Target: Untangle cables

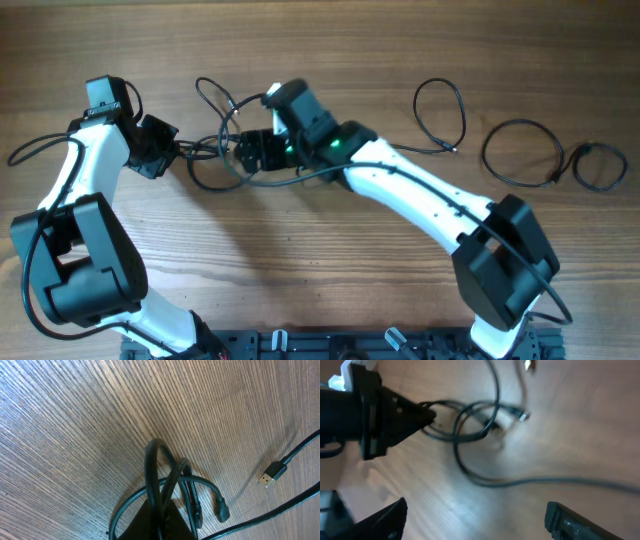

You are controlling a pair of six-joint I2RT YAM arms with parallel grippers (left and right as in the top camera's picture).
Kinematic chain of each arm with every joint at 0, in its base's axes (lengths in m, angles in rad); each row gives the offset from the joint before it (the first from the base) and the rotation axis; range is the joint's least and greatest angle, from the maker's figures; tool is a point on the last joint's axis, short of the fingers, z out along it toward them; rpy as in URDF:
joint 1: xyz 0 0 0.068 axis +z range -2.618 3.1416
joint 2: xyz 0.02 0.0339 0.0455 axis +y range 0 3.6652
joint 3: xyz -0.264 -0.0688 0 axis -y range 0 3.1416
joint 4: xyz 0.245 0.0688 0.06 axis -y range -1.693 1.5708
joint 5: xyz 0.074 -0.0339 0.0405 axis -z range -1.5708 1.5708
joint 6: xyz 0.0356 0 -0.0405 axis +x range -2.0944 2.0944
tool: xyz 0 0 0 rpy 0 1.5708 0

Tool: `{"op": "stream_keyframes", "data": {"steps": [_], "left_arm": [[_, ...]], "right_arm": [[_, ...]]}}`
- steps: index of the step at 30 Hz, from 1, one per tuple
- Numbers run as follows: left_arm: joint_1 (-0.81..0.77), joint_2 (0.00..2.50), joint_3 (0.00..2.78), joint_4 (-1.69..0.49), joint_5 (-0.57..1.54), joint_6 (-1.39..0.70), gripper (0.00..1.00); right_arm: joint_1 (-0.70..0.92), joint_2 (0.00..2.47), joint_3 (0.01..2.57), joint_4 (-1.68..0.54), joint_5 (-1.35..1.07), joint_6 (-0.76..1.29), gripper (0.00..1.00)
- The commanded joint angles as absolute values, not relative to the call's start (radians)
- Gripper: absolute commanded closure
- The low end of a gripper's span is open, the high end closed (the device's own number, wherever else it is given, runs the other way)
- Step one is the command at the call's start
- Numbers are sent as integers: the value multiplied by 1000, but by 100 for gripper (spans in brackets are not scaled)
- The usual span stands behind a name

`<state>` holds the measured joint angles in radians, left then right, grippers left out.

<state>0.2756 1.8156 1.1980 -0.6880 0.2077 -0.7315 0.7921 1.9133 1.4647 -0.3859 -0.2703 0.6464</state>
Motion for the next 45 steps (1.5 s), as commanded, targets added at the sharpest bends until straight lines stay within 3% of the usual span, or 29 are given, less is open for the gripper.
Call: {"op": "stream_keyframes", "data": {"steps": [1,6,11,16,24,37,38,40,41,45], "left_arm": [[270,1827,1209,-685,220,-742,93],[270,1827,1209,-685,220,-741,94],[270,1827,1209,-685,220,-741,94],[270,1827,1209,-685,228,-741,95],[270,1827,1209,-685,236,-741,95],[270,1827,1209,-685,236,-741,96],[270,1827,1209,-685,236,-741,96],[270,1827,1209,-685,236,-741,96],[270,1827,1209,-686,236,-741,96],[270,1827,1209,-685,235,-741,96]], "right_arm": [[868,1946,1477,-408,-176,925,10],[922,2031,1472,-381,-138,1084,10],[919,2130,1472,-330,-138,1228,17],[917,2177,1472,-215,-88,1238,18],[917,2186,1472,-170,68,1238,60],[917,2271,1471,-167,78,1286,57],[917,2278,1471,-168,78,1282,65],[914,2280,1471,-169,89,1254,90],[910,2280,1472,-168,93,1214,96],[857,2191,1472,-219,50,1044,96]]}}
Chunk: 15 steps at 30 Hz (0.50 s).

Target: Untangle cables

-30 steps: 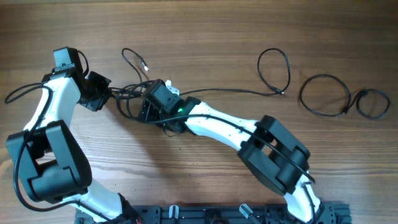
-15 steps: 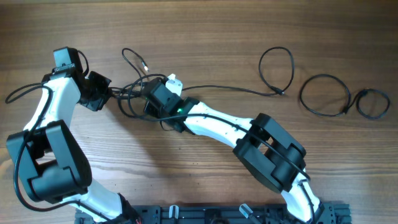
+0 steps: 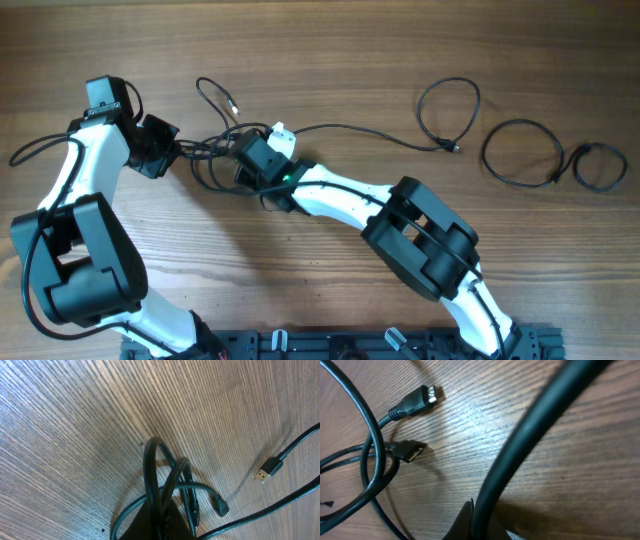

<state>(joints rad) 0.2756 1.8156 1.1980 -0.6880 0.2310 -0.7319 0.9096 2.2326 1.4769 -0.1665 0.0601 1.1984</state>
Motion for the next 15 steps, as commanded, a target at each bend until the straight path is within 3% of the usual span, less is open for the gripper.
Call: {"op": "stream_keyframes", "data": {"steps": [1,15], "left_arm": [[270,1827,1209,-685,235,-741,96],[270,1827,1209,-685,235,-741,96]], "right_arm": [[838,2155,1472,-247,40,1018,96],[477,1650,1472,-904,-21,484,96]]}}
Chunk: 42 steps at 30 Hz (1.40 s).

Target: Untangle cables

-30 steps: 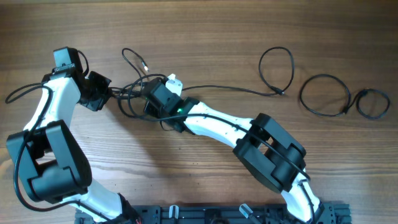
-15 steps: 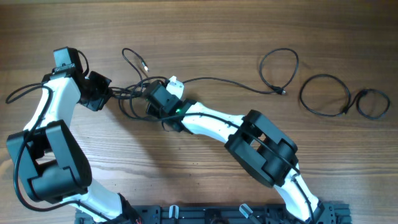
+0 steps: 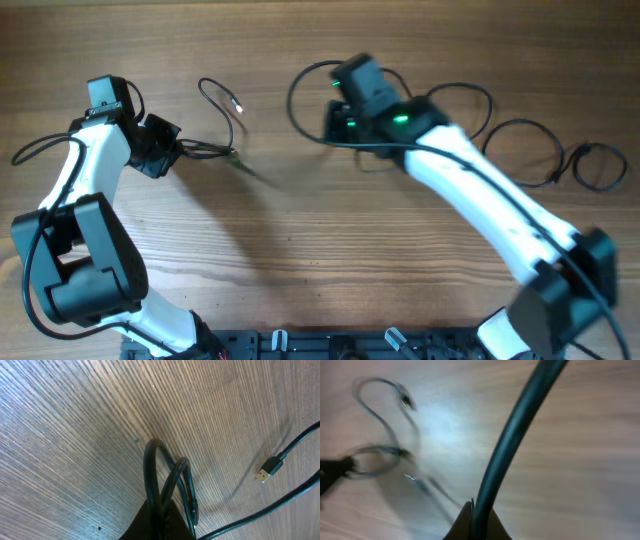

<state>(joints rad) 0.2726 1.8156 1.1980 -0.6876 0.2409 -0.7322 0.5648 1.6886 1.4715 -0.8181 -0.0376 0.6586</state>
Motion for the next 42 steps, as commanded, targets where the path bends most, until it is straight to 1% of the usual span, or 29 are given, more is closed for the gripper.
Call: {"op": "stream_keyframes", "data": {"steps": [1,3,6,10,11,12,13,14,15,16,17,18,21,23,25,29,31,33,36,38,40,41,42], "left_arm": [[270,1827,1209,-685,235,-741,96],[270,1827,1209,-685,235,-741,96],[270,1827,1209,-685,235,-741,96],[261,1827,1209,-685,235,-740,96],[255,1827,1209,-685,235,-740,96],[248,1827,1209,-684,235,-740,96],[237,1827,1209,-680,235,-740,96],[228,1827,1209,-676,235,-737,96],[215,1827,1209,-669,235,-736,95],[204,1827,1209,-665,235,-732,95],[192,1827,1209,-660,236,-722,95],[183,1827,1209,-653,239,-710,95],[134,1827,1209,-628,257,-684,96],[95,1827,1209,-617,266,-684,96],[59,1827,1209,-604,289,-672,96],[-21,1827,1209,-541,421,-574,96],[-59,1827,1209,-527,422,-570,96],[-85,1827,1209,-514,422,-563,95],[-118,1827,1209,-504,422,-557,85],[-128,1827,1209,-503,422,-557,78],[-129,1827,1209,-503,422,-557,75],[-129,1827,1209,-503,422,-557,74],[-129,1827,1209,-503,422,-557,74]], "right_arm": [[439,1646,1472,-951,4,453,96],[375,1649,1471,-1024,63,413,96],[278,1659,1468,-1102,193,411,96],[168,1672,1464,-1113,239,419,96],[148,1675,1464,-1113,237,423,90],[131,1678,1464,-1113,234,424,88],[113,1679,1464,-1112,231,426,79],[101,1681,1464,-1112,232,426,58],[91,1682,1464,-1112,231,426,40],[87,1682,1464,-1112,231,426,26],[86,1682,1464,-1111,231,427,9],[86,1682,1464,-1111,231,430,0],[87,1683,1464,-1107,224,470,0],[87,1683,1464,-1087,149,485,0],[87,1683,1464,-1049,49,438,0],[87,1683,1464,-993,-189,280,0],[87,1683,1464,-976,-295,215,0],[87,1683,1464,-974,-255,226,0],[87,1685,1464,-993,-33,353,0],[87,1691,1464,-999,38,390,0],[87,1699,1464,-989,-2,374,0],[88,1703,1464,-978,-67,334,0],[89,1706,1464,-957,-195,252,0]]}}
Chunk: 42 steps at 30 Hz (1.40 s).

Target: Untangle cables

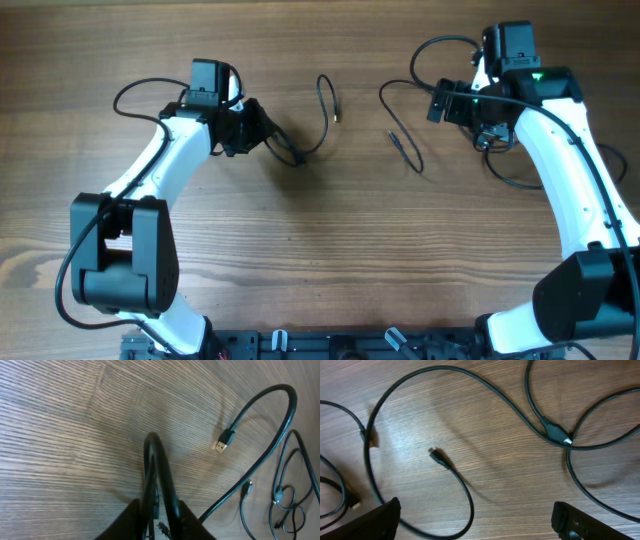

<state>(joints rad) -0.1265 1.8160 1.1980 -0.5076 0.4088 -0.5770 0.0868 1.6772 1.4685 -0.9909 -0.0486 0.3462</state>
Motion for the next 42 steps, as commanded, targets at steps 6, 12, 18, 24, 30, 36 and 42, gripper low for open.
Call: {"op": "stream_keyframes", "data": {"steps": [6,12,18,24,30,36,42], "left_arm": [[-129,1827,1209,-503,422,-557,58],[-129,1827,1209,-504,422,-557,18],[-129,1827,1209,-504,422,-557,39],[-129,1827,1209,-504,422,-557,91],[-129,1827,1209,-503,422,-566,96],[-129,1827,1209,-504,437,-569,96],[-129,1827,1209,-504,453,-569,96]], "right_arm": [[153,1718,1463,-834,-580,81,0],[318,1738,1463,-725,-461,83,0],[488,1816,1463,-579,-364,81,0],[566,1920,1463,-524,-314,69,0],[585,2009,1463,-513,-447,-72,0],[617,2090,1463,-403,-472,-87,1],[659,2112,1463,-352,-461,-85,14]]}}
